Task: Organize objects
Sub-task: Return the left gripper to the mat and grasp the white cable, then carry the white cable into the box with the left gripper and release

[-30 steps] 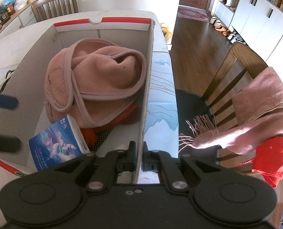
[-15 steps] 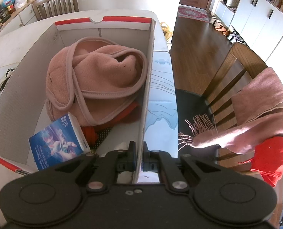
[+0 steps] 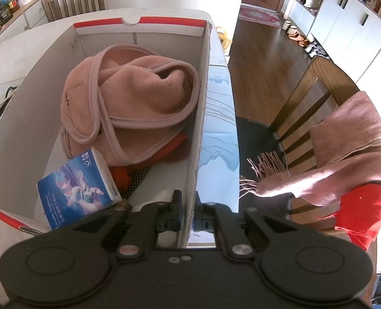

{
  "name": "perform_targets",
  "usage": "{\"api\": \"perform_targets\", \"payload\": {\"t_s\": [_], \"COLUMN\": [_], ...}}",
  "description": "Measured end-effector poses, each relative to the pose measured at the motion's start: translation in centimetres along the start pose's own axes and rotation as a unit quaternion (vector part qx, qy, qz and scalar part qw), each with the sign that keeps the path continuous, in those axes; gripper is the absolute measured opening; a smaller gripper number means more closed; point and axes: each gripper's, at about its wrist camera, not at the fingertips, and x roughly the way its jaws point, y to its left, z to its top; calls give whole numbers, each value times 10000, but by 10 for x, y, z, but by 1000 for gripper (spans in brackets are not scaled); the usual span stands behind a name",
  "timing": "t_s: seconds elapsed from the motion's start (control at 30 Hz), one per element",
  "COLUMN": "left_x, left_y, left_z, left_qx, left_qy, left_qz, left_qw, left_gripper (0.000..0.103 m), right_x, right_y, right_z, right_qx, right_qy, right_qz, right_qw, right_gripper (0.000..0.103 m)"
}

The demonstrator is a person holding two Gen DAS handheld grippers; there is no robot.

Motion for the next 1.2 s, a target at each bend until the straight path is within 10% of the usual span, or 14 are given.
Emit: {"api": "perform_targets", "payload": {"t_s": [0.43,0.53,1.2], "left_x": [49,58,76], "left_y": [25,27,38], "left_z": [4,4,4], "left_qx": [49,71,-84], "left_qy": [229,285,600], "left_qz": [97,119,21], "left_qw": [9997,9995,9982], "left_gripper": [81,63,20], "right_x": [3,3,5], "right_y": [-4,-4,-4], "right_z": [1,1,1], "right_qx": [181,228,259], "right_qy": [38,53,84], "right_qz": [6,7,-17], "right_qw": [9998,9997,9996], "right_gripper": [3,3,3]}}
